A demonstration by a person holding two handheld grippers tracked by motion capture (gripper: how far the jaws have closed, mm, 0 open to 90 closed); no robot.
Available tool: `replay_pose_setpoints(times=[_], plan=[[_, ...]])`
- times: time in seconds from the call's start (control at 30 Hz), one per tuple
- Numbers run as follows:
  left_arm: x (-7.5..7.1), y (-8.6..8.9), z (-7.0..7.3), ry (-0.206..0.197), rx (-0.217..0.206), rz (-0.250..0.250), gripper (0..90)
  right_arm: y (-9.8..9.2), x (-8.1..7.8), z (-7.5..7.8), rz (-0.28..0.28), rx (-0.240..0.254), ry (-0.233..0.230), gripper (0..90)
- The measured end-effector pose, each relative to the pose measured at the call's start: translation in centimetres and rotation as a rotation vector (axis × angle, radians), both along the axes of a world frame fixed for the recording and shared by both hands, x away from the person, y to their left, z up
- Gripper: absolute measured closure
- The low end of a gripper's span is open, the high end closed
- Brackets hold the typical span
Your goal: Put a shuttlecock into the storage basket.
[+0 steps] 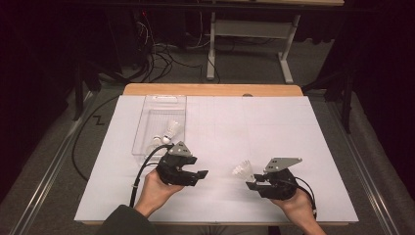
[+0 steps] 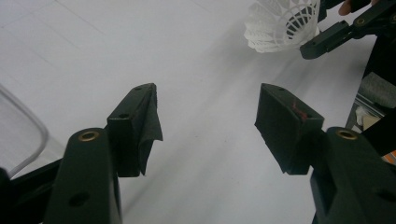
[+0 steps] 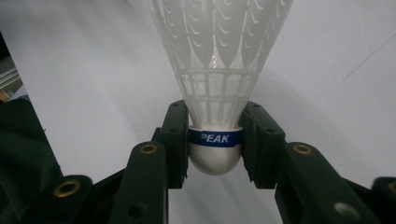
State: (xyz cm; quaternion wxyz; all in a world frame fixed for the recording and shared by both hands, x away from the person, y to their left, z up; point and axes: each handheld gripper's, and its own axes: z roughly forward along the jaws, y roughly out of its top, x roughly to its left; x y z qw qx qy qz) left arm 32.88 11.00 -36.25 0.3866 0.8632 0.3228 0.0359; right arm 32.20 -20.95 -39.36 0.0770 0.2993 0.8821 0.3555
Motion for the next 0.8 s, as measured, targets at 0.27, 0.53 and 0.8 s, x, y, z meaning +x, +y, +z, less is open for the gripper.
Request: replay_pose_setpoints(times=[0.27, 0.53, 0.8], plan=[[0.3, -0.9, -0.1, 0.012, 0.006, -0.026, 40.5, 0.4, 0.0, 0.0, 0.013, -0.006, 0.0, 65.7], [0.4, -1.9, -0.1, 0.026, 0.015, -0.062, 42.8, 0.8, 0.1, 0.1, 0.031, -0.016, 0.002, 65.7], [0.4, -2.4, -0.4, 0.035, 0.024, -0.087, 46.4, 1.3, 0.2, 0.0, 0.054, -0.024, 0.005, 65.7]])
